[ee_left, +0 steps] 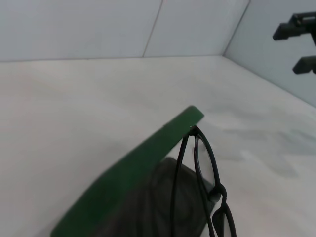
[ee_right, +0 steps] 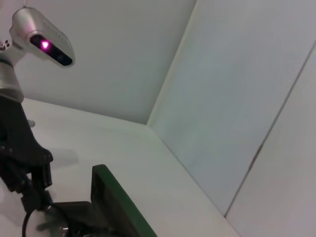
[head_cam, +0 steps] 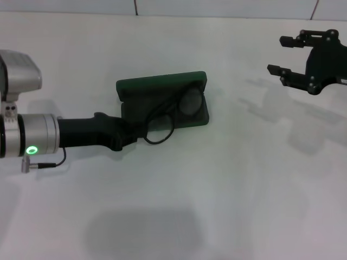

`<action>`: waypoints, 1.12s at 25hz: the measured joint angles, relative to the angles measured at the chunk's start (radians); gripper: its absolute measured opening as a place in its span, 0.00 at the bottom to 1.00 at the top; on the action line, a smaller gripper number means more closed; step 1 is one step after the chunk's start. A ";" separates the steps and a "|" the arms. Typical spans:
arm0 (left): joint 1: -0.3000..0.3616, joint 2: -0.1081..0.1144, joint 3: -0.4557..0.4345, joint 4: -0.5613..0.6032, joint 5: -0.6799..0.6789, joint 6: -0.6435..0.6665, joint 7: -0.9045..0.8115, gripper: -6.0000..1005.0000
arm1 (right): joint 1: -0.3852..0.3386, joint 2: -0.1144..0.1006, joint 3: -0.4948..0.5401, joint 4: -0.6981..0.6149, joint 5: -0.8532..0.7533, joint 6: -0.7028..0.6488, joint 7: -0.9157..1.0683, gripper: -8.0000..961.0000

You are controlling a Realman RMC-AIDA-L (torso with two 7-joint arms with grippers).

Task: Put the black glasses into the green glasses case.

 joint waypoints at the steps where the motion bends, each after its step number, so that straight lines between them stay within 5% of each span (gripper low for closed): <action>1: -0.005 0.003 0.000 0.000 -0.001 0.000 -0.007 0.16 | -0.004 0.001 0.007 0.000 0.002 -0.006 -0.004 0.57; 16: -0.181 0.079 0.002 -0.015 0.209 0.019 -0.096 0.15 | -0.085 0.001 0.078 0.018 0.083 -0.089 -0.035 0.57; 28: -0.232 0.121 0.002 -0.015 0.297 0.039 -0.111 0.16 | -0.101 0.003 0.078 0.050 0.118 -0.096 -0.056 0.57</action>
